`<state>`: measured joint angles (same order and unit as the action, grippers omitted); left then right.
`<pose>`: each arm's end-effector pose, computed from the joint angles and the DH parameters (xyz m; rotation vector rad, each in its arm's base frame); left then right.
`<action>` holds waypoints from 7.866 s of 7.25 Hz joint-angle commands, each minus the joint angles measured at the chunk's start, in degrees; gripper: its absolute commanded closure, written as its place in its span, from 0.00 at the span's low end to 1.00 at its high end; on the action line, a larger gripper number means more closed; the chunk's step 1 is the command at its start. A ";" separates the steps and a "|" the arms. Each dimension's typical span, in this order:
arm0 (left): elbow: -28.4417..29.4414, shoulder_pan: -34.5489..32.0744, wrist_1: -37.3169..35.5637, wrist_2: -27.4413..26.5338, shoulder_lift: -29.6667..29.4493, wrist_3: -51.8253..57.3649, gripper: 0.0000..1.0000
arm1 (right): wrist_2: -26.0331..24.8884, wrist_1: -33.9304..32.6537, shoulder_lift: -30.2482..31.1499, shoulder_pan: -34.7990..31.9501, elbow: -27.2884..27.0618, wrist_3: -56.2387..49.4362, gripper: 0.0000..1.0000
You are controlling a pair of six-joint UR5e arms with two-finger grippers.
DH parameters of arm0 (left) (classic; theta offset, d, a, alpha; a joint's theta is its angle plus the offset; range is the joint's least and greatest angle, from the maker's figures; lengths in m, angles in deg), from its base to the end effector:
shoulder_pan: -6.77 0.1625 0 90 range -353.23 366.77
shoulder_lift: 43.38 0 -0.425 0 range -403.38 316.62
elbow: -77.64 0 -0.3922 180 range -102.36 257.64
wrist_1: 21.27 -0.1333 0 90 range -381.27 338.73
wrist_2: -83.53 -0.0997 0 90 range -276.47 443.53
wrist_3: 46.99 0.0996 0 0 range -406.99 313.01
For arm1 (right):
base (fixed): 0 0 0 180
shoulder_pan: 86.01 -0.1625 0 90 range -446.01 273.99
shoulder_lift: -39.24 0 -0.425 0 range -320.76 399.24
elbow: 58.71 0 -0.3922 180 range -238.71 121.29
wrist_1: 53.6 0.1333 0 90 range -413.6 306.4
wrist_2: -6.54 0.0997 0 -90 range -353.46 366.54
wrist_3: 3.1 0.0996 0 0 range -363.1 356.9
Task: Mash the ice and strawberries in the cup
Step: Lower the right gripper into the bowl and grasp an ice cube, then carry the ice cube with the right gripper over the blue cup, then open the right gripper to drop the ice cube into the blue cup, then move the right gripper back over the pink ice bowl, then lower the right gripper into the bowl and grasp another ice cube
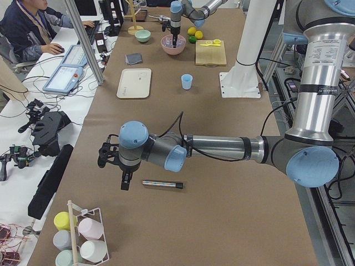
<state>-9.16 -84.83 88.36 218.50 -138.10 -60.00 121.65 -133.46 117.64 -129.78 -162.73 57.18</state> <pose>-0.0781 -0.5435 0.6054 0.2709 0.8063 -0.0946 -0.3506 -0.4619 0.4242 0.0277 -0.7452 0.0970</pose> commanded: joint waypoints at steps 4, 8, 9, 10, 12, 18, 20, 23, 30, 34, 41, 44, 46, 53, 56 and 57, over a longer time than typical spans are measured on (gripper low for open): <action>-0.03 0.01 0.15 -0.06 0.77 0.09 0.02 | 9.60 -1.78 -3.85 -6.77 -1.80 -0.60 0.72; -0.73 -0.07 0.06 0.03 0.86 0.00 0.02 | 6.37 -14.71 -18.26 0.94 -3.11 7.01 0.72; -0.91 -0.08 0.06 0.03 0.86 -0.09 0.02 | 4.61 -14.71 -20.64 4.19 -3.11 10.27 0.72; -1.17 0.01 -0.02 -0.06 0.86 -0.09 0.02 | 1.81 -14.80 -23.62 8.22 -2.77 12.56 0.72; -1.96 -0.08 -0.02 -0.14 1.03 -0.09 0.02 | -2.69 -15.15 -27.93 14.48 -2.06 14.33 0.72; -4.51 -0.08 -0.29 0.21 4.02 -0.09 0.02 | -10.78 -15.06 -34.11 20.74 5.06 15.05 0.71; -4.52 -0.16 -0.29 0.21 4.20 -0.09 0.02 | -11.40 -14.98 -34.11 21.36 5.41 14.87 0.70; -4.60 -0.16 0.06 0.29 5.08 -0.09 0.02 | -11.75 -13.06 -34.02 21.62 5.76 14.96 0.47; -4.60 -0.16 -0.03 0.21 5.08 0.00 0.02 | -9.83 -11.89 -25.63 15.94 0.10 8.34 0.11; -4.60 -0.16 0.06 0.21 5.08 -0.09 0.02 | -2.44 -11.55 -11.63 4.68 -4.07 -9.60 0.11; -6.80 -0.16 0.06 0.21 6.22 -1.83 0.02 | 2.22 -12.51 0.70 -5.62 -6.63 -17.57 0.08; -7.07 -0.08 0.15 0.21 6.13 -2.81 0.02 | 2.14 -25.00 -8.13 -5.19 -6.81 -8.27 0.08; -7.07 -0.08 0.24 0.21 6.22 -2.81 0.02 | 2.05 -28.16 -8.36 -5.10 -6.81 -7.45 0.10; -10.57 -0.08 1.03 0.21 5.96 -2.90 0.02 | 2.66 -29.47 -6.95 0.27 -3.20 0.37 0.13; -11.55 -0.08 1.12 0.29 6.04 -2.90 0.02 | 4.42 -32.53 -8.52 0.18 -3.55 1.33 0.21; -11.81 -0.08 1.12 0.29 6.04 -2.90 0.02 | 4.42 -34.03 -9.14 0.18 -3.64 1.42 0.26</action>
<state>-20.69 -84.90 89.44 218.79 -132.07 -62.90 125.90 -165.56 109.29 -129.56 -166.19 58.34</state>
